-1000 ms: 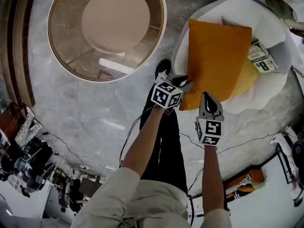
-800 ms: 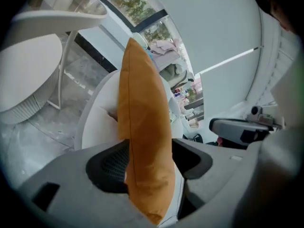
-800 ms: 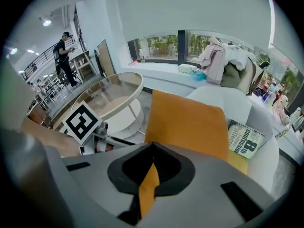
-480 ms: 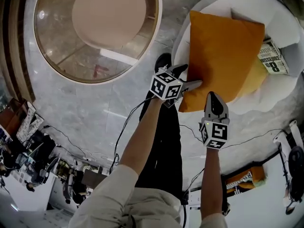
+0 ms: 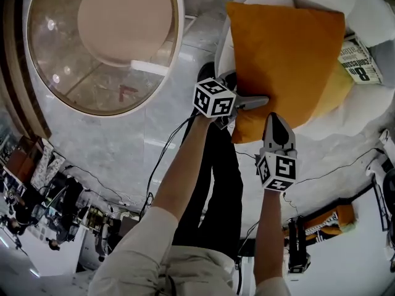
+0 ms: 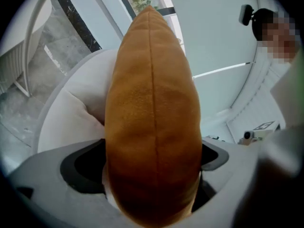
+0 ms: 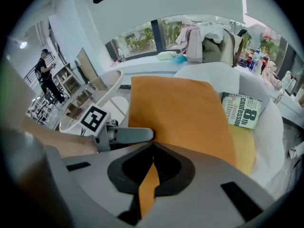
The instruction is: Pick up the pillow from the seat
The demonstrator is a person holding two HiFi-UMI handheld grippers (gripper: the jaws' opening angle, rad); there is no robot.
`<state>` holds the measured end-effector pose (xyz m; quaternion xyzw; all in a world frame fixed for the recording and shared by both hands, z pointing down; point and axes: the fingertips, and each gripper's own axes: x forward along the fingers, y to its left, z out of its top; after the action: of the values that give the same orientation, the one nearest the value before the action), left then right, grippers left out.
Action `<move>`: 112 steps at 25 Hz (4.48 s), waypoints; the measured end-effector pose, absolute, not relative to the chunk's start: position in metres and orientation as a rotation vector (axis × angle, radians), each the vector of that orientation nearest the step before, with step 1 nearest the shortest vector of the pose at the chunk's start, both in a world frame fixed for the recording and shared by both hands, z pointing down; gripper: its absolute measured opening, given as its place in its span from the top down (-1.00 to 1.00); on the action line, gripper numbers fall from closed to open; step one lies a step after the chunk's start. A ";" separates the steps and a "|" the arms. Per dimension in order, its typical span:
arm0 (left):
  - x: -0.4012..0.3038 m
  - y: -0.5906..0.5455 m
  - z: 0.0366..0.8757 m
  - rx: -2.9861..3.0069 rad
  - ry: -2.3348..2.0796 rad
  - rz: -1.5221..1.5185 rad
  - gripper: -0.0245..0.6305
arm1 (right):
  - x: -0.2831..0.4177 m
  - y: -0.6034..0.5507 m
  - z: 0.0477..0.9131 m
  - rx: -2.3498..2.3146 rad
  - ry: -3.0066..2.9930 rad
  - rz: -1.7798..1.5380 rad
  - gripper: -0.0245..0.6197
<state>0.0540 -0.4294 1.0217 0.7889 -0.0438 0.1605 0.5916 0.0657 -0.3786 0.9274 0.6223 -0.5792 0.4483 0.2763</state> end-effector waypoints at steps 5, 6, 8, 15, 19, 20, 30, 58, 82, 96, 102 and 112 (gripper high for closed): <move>0.079 -0.424 1.016 1.853 -0.024 0.382 -0.89 | 0.057 -0.383 0.911 1.689 -1.608 1.217 0.90; 0.086 -0.424 1.013 1.859 -0.018 0.381 -0.89 | 0.059 -0.382 0.911 1.689 -1.613 1.218 0.90; 0.092 -0.422 1.008 1.861 -0.043 0.385 -0.89 | 0.063 -0.373 0.912 1.691 -1.604 1.228 0.90; 0.103 -0.425 1.019 1.851 -0.168 0.472 -0.85 | 0.084 -0.341 0.916 1.747 -1.539 1.283 0.90; 0.104 -0.424 1.010 1.858 -0.180 0.496 -0.57 | 0.089 -0.331 0.907 1.778 -1.522 1.292 0.90; 0.104 -0.423 1.005 1.861 -0.183 0.505 -0.52 | 0.088 -0.329 0.902 1.786 -1.521 1.292 0.90; 0.127 -0.404 0.939 1.903 -0.224 0.586 -0.17 | 0.113 -0.311 0.832 2.000 -1.418 1.244 0.90; 0.147 -0.375 0.635 2.474 0.065 0.818 -0.10 | 0.171 -0.182 0.646 2.587 -1.008 1.159 0.90; 0.117 -0.280 0.534 2.307 -0.737 0.303 -0.10 | 0.258 -0.071 0.612 2.262 -1.606 1.115 0.90; 0.034 -0.194 0.513 2.190 -0.818 0.077 -0.10 | 0.217 -0.059 0.578 2.168 -1.776 0.983 0.90; 0.006 -0.160 0.504 2.188 -0.834 0.014 -0.10 | 0.204 -0.016 0.573 2.211 -1.765 0.976 0.90; -0.019 -0.094 0.491 2.166 -0.836 -0.054 -0.10 | 0.203 0.065 0.552 2.276 -1.727 0.948 0.90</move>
<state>-0.0186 -0.0941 0.4907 0.8555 -0.3302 -0.0215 0.3984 0.2028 0.0650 0.5523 0.7545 -0.5724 0.3142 0.0659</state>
